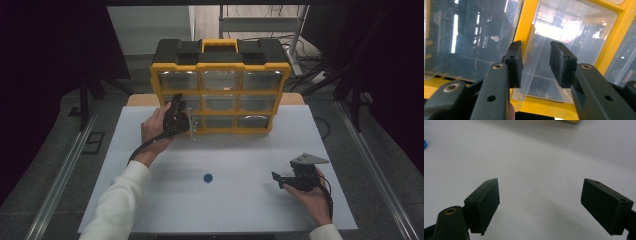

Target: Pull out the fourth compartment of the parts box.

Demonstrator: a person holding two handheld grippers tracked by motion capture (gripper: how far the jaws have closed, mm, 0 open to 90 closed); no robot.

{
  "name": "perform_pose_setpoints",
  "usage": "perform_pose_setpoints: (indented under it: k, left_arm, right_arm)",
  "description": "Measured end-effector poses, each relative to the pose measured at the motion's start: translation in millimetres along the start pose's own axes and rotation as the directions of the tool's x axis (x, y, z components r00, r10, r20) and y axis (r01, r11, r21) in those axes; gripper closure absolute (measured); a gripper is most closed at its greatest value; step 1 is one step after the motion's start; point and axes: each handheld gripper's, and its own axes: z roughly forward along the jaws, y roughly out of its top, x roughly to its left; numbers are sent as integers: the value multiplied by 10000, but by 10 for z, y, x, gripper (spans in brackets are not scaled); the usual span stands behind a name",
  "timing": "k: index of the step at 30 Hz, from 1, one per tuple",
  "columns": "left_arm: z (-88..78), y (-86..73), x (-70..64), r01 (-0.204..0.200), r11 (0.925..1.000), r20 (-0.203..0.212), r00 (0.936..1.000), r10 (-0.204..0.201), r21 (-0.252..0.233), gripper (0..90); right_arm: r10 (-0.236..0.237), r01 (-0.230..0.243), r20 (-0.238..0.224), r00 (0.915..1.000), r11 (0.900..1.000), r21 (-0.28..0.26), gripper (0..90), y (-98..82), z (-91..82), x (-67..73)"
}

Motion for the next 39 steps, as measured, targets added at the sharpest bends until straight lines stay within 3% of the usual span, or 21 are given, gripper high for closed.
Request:
perform_pose_setpoints:
  k: [6, 39]
  left_arm:
    - [-3, 12, 16, 268, 9996, -68, 9996, -267, 51, 704]
    - [-136, -13, 11, 132, 9999, -8, 9999, -132, -33, 726]
  right_arm:
    - [-12, 12, 8, 10000, 10000, 2, 158, 0, -2, -2]
    - [37, -37, 53, 10000, 10000, -12, 158, -1, -8, -11]
